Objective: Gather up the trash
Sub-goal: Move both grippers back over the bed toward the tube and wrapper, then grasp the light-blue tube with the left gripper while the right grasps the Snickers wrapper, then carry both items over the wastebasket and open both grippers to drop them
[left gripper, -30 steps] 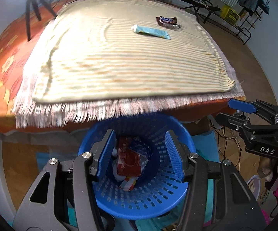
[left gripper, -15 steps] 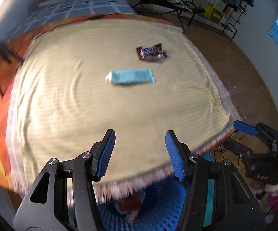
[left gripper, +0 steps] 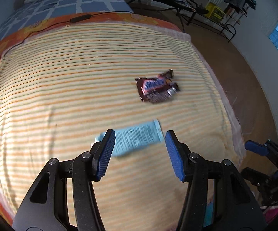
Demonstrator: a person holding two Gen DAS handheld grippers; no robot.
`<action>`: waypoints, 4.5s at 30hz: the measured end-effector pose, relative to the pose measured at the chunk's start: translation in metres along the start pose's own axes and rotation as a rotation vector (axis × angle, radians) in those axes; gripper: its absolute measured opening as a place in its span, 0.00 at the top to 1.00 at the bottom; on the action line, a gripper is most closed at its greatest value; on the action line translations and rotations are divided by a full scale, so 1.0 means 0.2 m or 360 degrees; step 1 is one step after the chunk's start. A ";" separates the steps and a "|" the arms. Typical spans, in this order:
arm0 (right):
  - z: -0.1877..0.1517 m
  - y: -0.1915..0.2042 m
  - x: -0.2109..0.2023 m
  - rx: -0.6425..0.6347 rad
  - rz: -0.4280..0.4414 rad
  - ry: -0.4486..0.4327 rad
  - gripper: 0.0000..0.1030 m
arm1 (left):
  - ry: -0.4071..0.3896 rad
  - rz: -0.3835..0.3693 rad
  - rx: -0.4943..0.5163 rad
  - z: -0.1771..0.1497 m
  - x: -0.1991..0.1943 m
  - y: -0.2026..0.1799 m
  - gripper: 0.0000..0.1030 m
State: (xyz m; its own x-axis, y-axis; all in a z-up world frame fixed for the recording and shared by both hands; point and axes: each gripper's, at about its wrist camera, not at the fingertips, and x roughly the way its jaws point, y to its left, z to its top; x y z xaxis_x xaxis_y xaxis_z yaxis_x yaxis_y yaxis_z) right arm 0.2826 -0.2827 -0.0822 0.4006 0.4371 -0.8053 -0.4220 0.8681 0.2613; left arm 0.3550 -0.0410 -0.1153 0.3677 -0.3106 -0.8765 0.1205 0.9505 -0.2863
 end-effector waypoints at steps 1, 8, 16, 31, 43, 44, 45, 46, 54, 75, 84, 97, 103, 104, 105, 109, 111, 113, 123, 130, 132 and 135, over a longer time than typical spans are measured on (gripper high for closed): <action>0.03 -0.01 0.01 0.0004 0.0007 -0.0002 0.40 | 0.0007 -0.0003 0.0000 0.02 0.03 0.01 0.46; 0.21 -0.06 0.11 -0.0001 0.0105 0.0017 0.40 | 0.0092 -0.0064 -0.0026 0.12 0.18 0.08 0.46; 0.40 -0.09 0.25 -0.0012 0.0182 0.0051 0.40 | 0.0198 -0.0182 0.0033 0.02 0.21 0.08 0.46; 0.75 -0.07 0.61 0.0035 0.0296 0.0106 0.40 | 0.0112 0.0152 0.0423 -0.15 0.22 -0.19 0.58; 0.76 -0.05 0.89 0.0096 0.0275 0.0346 0.40 | 0.0125 0.0157 0.0269 -0.15 0.16 -0.01 0.64; 0.75 -0.06 0.89 0.0108 0.0278 0.0368 0.40 | 0.0131 0.0168 0.0256 -0.16 0.15 0.02 0.64; 0.74 -0.06 0.89 0.0116 0.0282 0.0385 0.40 | 0.0134 0.0168 0.0241 -0.17 0.14 0.04 0.64; 0.72 -0.07 0.88 0.0128 0.0285 0.0397 0.40 | 0.0137 0.0164 0.0223 -0.18 0.13 0.07 0.64; 0.61 -0.03 0.80 -0.0057 0.0253 0.0488 0.40 | 0.0138 0.0188 0.0086 -0.21 0.05 0.25 0.64; 0.47 0.02 0.74 -0.0161 0.0310 0.0642 0.40 | 0.0100 0.0198 -0.0027 -0.29 -0.09 0.41 0.65; 0.32 0.12 0.69 -0.0339 0.0015 0.0551 0.52 | 0.0079 0.0244 -0.0105 -0.46 -0.23 0.45 0.65; 0.10 0.07 0.41 -0.0134 0.0045 0.0424 0.86 | -0.0009 0.0286 -0.0180 -0.77 -0.47 0.40 0.65; 0.01 0.15 0.21 -0.0132 0.0136 0.0340 0.87 | -0.0047 0.0252 -0.0225 -0.96 -0.62 0.33 0.65; -0.01 0.17 0.17 -0.0139 0.0159 0.0326 0.87 | -0.0049 0.0245 -0.0234 -0.98 -0.63 0.31 0.65; -0.02 0.21 0.16 -0.0146 0.0177 0.0321 0.87 | -0.0054 0.0239 -0.0241 -1.02 -0.66 0.30 0.65; -0.11 0.30 0.06 -0.0182 0.0242 0.0293 0.87 | -0.0076 0.0233 -0.0257 -1.11 -0.73 0.24 0.65; -0.16 0.34 0.02 -0.0200 0.0268 0.0284 0.87 | -0.0089 0.0232 -0.0268 -1.16 -0.78 0.21 0.65; -0.22 0.40 -0.01 -0.0211 0.0305 0.0280 0.87 | -0.0109 0.0238 -0.0270 -1.22 -0.82 0.19 0.65; -0.46 0.56 -0.04 -0.0230 0.0434 0.0368 0.87 | -0.0082 0.0238 -0.0277 -1.38 -0.80 0.00 0.65; -0.58 0.65 0.00 -0.0244 0.0450 0.0431 0.87 | -0.0002 0.0204 -0.0314 -1.51 -0.71 -0.04 0.65; -0.61 0.67 0.00 -0.0253 0.0448 0.0446 0.87 | 0.0007 0.0206 -0.0331 -1.53 -0.69 -0.05 0.65; -0.65 0.69 0.01 -0.0262 0.0449 0.0465 0.87 | 0.0021 0.0205 -0.0354 -1.56 -0.67 -0.05 0.65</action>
State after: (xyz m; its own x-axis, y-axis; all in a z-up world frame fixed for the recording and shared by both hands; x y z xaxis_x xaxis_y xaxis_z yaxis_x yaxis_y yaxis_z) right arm 0.1202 -0.1922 -0.1172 0.0145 0.5464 -0.8374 -0.6152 0.6651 0.4233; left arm 0.0168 -0.0083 -0.1154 0.3545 -0.1882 -0.9159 -0.1327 0.9595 -0.2486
